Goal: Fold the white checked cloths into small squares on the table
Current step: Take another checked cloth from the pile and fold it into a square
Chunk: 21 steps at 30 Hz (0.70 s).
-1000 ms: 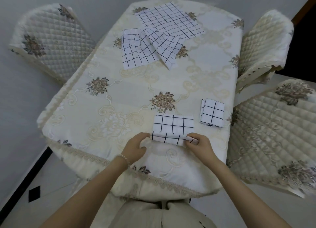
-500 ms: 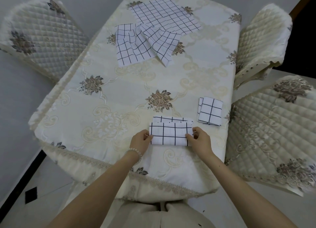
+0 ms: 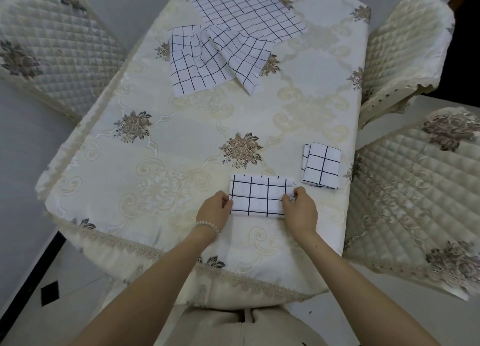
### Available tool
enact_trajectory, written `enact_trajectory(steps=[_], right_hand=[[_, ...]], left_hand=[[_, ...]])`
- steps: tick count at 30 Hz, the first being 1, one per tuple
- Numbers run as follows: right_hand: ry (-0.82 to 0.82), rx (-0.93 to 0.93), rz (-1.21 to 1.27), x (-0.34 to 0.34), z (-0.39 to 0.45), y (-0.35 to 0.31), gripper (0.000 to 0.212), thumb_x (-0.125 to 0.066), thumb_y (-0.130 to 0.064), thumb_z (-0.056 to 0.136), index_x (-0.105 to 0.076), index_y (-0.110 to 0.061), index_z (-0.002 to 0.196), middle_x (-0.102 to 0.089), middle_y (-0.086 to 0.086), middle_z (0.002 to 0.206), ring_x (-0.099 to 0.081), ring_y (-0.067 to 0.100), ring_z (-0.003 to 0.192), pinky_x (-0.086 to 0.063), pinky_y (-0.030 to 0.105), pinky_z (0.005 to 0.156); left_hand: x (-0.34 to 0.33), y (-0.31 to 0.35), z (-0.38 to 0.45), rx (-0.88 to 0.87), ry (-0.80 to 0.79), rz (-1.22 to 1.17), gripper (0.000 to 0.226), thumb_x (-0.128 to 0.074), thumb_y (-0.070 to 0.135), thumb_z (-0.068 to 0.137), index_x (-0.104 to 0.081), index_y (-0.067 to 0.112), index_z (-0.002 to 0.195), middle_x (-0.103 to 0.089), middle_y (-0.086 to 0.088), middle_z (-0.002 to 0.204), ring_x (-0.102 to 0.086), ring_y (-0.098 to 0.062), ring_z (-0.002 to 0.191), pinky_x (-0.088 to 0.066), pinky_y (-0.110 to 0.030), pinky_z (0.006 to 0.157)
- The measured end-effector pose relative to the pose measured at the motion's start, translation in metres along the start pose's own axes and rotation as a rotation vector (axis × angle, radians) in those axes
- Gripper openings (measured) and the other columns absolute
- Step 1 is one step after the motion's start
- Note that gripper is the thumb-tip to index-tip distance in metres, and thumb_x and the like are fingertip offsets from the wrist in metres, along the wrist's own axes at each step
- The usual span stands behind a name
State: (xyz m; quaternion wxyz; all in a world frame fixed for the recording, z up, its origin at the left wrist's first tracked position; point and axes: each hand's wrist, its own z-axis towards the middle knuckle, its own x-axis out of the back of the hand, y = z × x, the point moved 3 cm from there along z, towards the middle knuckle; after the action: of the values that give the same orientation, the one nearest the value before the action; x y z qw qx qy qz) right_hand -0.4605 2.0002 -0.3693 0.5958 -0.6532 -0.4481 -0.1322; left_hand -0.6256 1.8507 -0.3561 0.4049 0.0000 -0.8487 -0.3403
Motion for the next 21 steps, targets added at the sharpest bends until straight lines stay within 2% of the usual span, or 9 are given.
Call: enact_trajectory(steps=[3,5,8,11,17,21], right_hand=[[0.057,0.031,-0.048,-0.006,0.000,0.003,0.013,-0.053,-0.024,0.092,-0.049,-0.012,0.092,-0.054,0.003,0.080,-0.047,0.021,0.083,-0.037,0.033,0.059],[0.087,0.065,-0.052,-0.009,0.000,0.006,0.014,-0.053,-0.024,0.093,-0.050,-0.010,0.094,-0.053,0.004,0.084,-0.042,0.019,0.087,-0.039,0.034,0.066],[0.171,0.183,-0.142,-0.014,-0.001,0.010,0.022,-0.050,-0.027,0.093,-0.051,-0.005,0.096,-0.050,0.010,0.089,-0.043,0.024,0.085,-0.039,0.033,0.071],[0.273,0.256,-0.254,-0.018,-0.004,0.013,0.033,-0.040,-0.033,0.091,-0.053,-0.003,0.095,-0.050,0.015,0.087,-0.046,0.029,0.079,-0.043,0.038,0.068],[0.306,0.209,-0.238,-0.020,-0.002,0.015,0.029,-0.046,-0.031,0.093,-0.054,-0.003,0.097,-0.052,0.015,0.091,-0.048,0.030,0.082,-0.044,0.039,0.067],[0.319,0.166,-0.174,-0.021,-0.001,0.017,0.028,-0.057,-0.026,0.092,-0.054,-0.002,0.106,-0.054,0.014,0.096,-0.049,0.029,0.087,-0.042,0.036,0.074]], left_hand=[[-0.002,0.000,0.001,-0.015,0.004,0.102,0.015,-0.045,0.026,0.097,-0.052,0.013,0.093,-0.053,0.002,0.067,-0.050,-0.015,0.062,-0.037,-0.028,0.054],[-0.005,0.001,0.001,-0.026,0.021,0.156,0.017,-0.042,0.027,0.098,-0.050,0.013,0.092,-0.053,0.000,0.068,-0.052,-0.021,0.065,-0.039,-0.031,0.057],[-0.008,0.003,-0.001,-0.047,0.069,0.225,0.016,-0.039,0.027,0.098,-0.045,0.014,0.090,-0.051,0.000,0.069,-0.052,-0.023,0.066,-0.037,-0.031,0.055],[-0.011,0.004,-0.003,-0.040,0.107,0.247,0.015,-0.039,0.026,0.099,-0.045,0.013,0.093,-0.052,-0.001,0.071,-0.050,-0.022,0.064,-0.033,-0.031,0.053],[-0.012,0.003,-0.002,-0.059,0.156,0.308,0.018,-0.040,0.031,0.099,-0.043,0.014,0.095,-0.052,0.001,0.071,-0.048,-0.019,0.061,-0.032,-0.030,0.050],[-0.015,0.003,-0.001,-0.049,0.188,0.344,0.021,-0.037,0.033,0.100,-0.043,0.014,0.093,-0.052,0.002,0.074,-0.046,-0.018,0.060,-0.027,-0.030,0.047]])
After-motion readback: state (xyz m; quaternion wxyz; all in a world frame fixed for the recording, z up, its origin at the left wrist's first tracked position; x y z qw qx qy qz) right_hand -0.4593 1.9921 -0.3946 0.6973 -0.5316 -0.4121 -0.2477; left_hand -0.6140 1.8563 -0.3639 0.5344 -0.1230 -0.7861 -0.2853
